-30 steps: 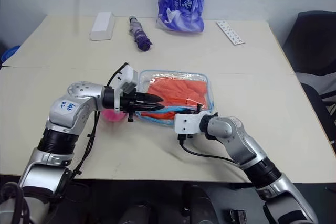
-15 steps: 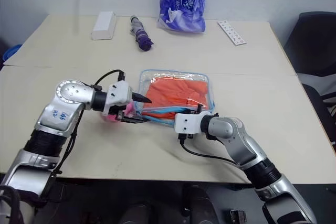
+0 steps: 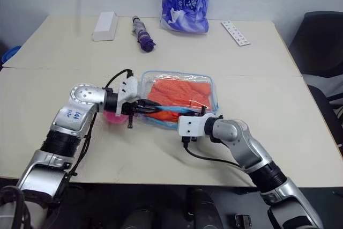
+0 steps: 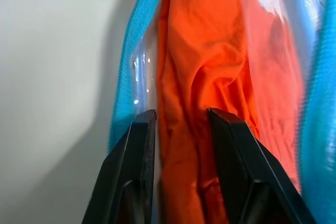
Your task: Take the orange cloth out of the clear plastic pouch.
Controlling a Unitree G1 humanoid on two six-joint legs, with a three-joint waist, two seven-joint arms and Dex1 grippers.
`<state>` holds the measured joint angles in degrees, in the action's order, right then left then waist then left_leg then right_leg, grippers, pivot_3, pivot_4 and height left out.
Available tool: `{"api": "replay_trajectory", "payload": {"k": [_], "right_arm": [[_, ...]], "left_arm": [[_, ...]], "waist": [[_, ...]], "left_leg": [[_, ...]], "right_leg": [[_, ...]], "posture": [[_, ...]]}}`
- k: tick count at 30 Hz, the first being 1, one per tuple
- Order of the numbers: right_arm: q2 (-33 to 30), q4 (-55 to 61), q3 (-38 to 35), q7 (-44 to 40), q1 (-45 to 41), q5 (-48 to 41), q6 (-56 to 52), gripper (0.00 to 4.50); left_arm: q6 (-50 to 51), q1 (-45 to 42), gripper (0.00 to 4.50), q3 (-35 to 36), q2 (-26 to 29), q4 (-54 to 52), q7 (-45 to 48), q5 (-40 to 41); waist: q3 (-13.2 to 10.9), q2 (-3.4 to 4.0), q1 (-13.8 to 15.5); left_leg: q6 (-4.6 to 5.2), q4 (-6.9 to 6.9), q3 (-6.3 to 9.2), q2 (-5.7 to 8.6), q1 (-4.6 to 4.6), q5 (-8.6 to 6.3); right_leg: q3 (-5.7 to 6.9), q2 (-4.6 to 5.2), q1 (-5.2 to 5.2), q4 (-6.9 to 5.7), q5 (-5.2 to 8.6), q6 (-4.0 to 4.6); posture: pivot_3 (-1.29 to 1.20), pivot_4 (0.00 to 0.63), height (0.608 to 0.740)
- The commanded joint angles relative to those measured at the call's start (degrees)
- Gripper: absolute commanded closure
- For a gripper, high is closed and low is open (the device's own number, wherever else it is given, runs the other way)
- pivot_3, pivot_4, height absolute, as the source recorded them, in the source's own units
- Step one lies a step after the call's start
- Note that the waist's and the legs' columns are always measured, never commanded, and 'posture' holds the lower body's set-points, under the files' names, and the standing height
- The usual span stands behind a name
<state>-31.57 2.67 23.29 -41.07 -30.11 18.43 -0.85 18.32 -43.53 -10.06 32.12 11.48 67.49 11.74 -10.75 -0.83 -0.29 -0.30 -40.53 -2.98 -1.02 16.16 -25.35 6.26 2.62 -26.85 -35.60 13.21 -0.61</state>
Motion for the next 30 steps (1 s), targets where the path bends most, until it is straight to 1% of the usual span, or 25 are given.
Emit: {"api": "replay_trajectory", "payload": {"k": [1, 7, 13, 16, 20, 23, 26, 30], "right_arm": [[-0.2, -2.5, 0.7, 0.7, -2.9, 2.9, 4.1, 2.86], [-0.3, -7.9, 3.4, -0.3, -6.1, 7.2, 10.1, 2.86], [-1.7, -7.9, 3.3, -2.4, -6.8, 7.8, 13.5, 2.86], [-0.9, -9.7, 4.1, -1.8, -7.1, 8.9, 14.6, 2.86], [1.6, -15.5, 5.3, 0.6, -8.6, 11.6, 15.3, 2.86], [2.9, -19.5, 5.8, 1.2, -9.0, 12.3, 15.6, 3.44], [3.3, -21.2, 5.9, 1.8, -9.1, 13.1, 16.3, 4.46], [2.3, -19.1, 5.9, 0.7, -8.1, 12.9, 17.3, 4.48]], "left_arm": [[3.6, -0.3, 4.46, 1.5, 0.0, -4.2, 0.1, 2.9], [4.9, -0.8, 4.46, 1.8, -1.2, -4.8, -2.0, 3.2], [4.1, -2.7, 4.46, 2.7, -2.3, -1.7, -4.4, 2.7], [4.5, -2.9, 4.46, 2.9, -2.5, -1.9, -4.5, 3.2], [4.8, -2.3, 4.46, 2.7, -2.7, -2.9, -4.7, 3.5], [4.9, -1.9, 4.50, 2.6, -2.8, -3.3, -4.6, 3.6], [4.8, -1.6, 4.50, 2.5, -2.6, -3.5, -4.7, 3.5], [5.3, -1.4, 4.50, 2.7, -3.1, -2.7, -5.8, 3.4]], "waist": [[0.0, 0.00, 0.1], [0.0, 0.00, 0.0], [0.0, 0.00, 0.1], [0.0, 0.00, 0.1], [0.0, 0.00, -0.2], [0.0, 0.00, -0.2], [0.0, 0.00, -0.2], [0.0, 0.00, -0.1]], "left_leg": [[0.00, 0.00, 0.01, 0.00, 0.00, 0.00], [0.00, 0.00, 0.05, 0.01, 0.01, 0.00], [0.00, -0.02, 0.05, 0.00, 0.02, 0.00], [-0.01, -0.02, 0.06, 0.00, 0.01, 0.00], [-0.01, -0.02, 0.01, 0.00, 0.00, 0.00], [-0.03, -0.02, 0.01, -0.01, -0.03, 0.01], [-0.03, -0.05, 0.02, -0.01, -0.02, 0.01], [-0.03, -0.05, 0.04, -0.01, -0.02, 0.01]], "right_leg": [[0.00, 0.00, 0.00, 0.00, 0.00, 0.00], [0.01, 0.02, 0.00, 0.02, 0.00, 0.00], [0.02, 0.02, 0.00, 0.02, 0.00, 0.00], [0.03, 0.03, 0.00, 0.02, 0.00, 0.00], [-0.01, 0.03, 0.00, -0.01, 0.00, 0.00], [-0.01, 0.02, 0.01, -0.03, 0.00, 0.00], [-0.01, 0.04, 0.01, -0.03, 0.00, 0.01], [-0.01, 0.04, 0.02, -0.04, 0.00, 0.01]], "posture": [[0.00, 0.150, 0.740], [0.00, 0.150, 0.740], [0.00, 0.150, 0.740], [0.00, 0.150, 0.740], [0.00, 0.150, 0.740], [0.00, 0.150, 0.740], [0.00, 0.150, 0.740], [0.00, 0.150, 0.740]]}}
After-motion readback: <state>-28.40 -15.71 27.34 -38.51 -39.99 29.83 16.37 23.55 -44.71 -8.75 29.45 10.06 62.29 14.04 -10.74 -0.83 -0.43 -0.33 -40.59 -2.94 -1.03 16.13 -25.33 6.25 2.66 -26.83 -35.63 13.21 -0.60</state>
